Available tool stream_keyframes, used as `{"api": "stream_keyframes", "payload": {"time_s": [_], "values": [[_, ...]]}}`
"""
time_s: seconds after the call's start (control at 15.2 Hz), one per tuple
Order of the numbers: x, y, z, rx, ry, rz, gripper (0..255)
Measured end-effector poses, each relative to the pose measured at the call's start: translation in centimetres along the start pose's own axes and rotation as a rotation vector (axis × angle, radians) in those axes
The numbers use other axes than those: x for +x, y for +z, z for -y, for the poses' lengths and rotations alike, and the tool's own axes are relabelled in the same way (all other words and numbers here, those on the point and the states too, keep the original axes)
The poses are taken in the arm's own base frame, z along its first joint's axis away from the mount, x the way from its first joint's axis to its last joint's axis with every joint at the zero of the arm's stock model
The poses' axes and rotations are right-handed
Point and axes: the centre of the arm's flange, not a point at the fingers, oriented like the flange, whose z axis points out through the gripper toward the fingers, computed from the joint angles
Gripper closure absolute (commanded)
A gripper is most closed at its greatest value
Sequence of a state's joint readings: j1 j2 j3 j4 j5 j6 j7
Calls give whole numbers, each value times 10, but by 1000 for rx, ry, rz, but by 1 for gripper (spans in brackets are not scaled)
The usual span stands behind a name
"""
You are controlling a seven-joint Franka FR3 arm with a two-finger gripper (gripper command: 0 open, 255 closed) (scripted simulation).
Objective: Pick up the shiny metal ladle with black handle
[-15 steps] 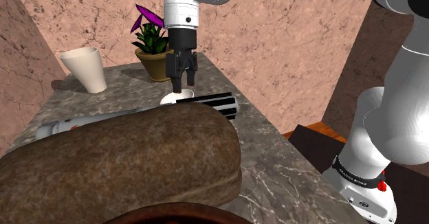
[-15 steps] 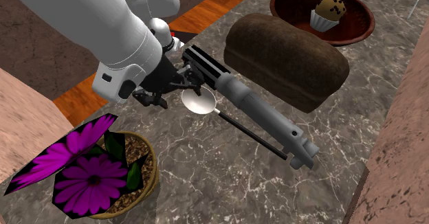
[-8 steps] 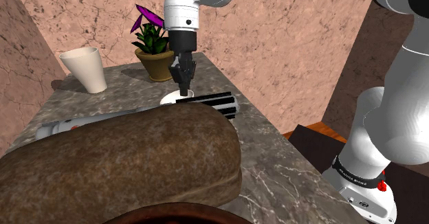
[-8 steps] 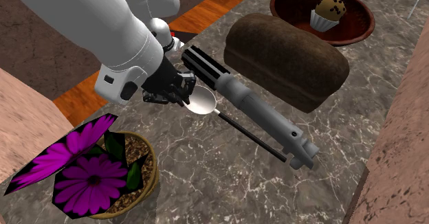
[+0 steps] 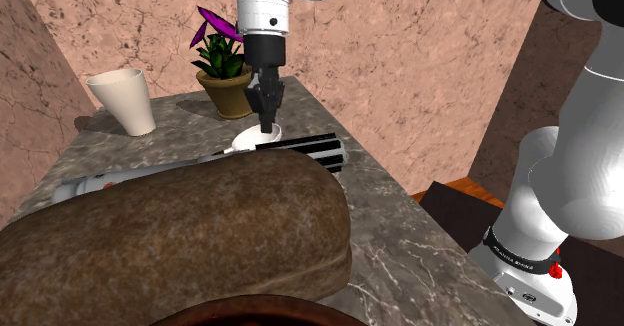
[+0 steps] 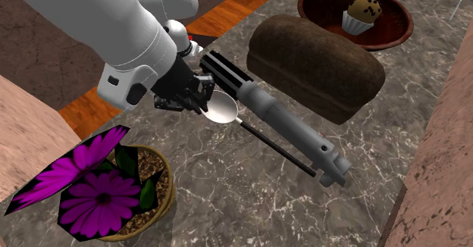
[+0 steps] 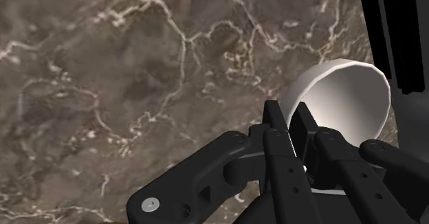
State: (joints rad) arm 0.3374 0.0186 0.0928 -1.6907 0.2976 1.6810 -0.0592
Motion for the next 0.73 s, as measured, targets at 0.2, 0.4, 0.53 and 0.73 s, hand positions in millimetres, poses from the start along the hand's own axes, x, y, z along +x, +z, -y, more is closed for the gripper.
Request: {"api": "stream_keyframes", "payload": {"time_s": [0.2, 0.4, 0.53, 0.73], "values": [[-1, -14, 5, 0, 0, 0, 255], [0, -30, 9, 0, 0, 0, 255], [-2, -40, 12, 0, 0, 0, 255], [-1, -55, 17, 0, 0, 0, 255]]}}
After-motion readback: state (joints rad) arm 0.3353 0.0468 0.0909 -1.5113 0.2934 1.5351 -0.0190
